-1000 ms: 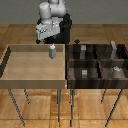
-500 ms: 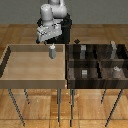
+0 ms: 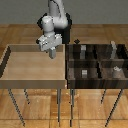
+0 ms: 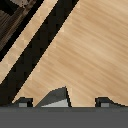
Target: Place the milk carton into the appropriate compartment.
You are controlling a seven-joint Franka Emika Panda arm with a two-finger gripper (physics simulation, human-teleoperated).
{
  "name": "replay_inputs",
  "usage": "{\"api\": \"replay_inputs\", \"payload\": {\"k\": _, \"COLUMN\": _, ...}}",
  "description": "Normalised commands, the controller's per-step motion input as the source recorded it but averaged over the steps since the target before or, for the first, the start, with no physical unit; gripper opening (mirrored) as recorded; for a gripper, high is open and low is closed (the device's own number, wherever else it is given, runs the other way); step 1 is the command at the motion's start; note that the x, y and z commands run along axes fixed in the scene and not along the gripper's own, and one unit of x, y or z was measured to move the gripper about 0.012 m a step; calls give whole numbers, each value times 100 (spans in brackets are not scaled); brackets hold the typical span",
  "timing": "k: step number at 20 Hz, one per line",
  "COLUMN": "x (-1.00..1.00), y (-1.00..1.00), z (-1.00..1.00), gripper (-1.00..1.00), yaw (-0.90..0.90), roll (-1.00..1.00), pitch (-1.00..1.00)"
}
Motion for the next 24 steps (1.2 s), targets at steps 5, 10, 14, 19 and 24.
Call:
{"api": "replay_inputs", "payload": {"k": 5, "x": 0, "y": 0, "z": 0, "gripper": -100, "yaw": 0, "roll": 0, "pitch": 0}}
{"api": "replay_inputs", "payload": {"k": 10, "x": 0, "y": 0, "z": 40, "gripper": -100, "yaw": 0, "roll": 0, "pitch": 0}}
{"api": "replay_inputs", "payload": {"k": 14, "x": 0, "y": 0, "z": 100, "gripper": -100, "yaw": 0, "roll": 0, "pitch": 0}}
{"api": "replay_inputs", "payload": {"k": 19, "x": 0, "y": 20, "z": 80, "gripper": -100, "yaw": 0, "roll": 0, "pitch": 0}}
{"api": "replay_inputs", "payload": {"k": 24, "x": 0, "y": 80, "z": 0, "gripper": -100, "yaw": 0, "roll": 0, "pitch": 0}}
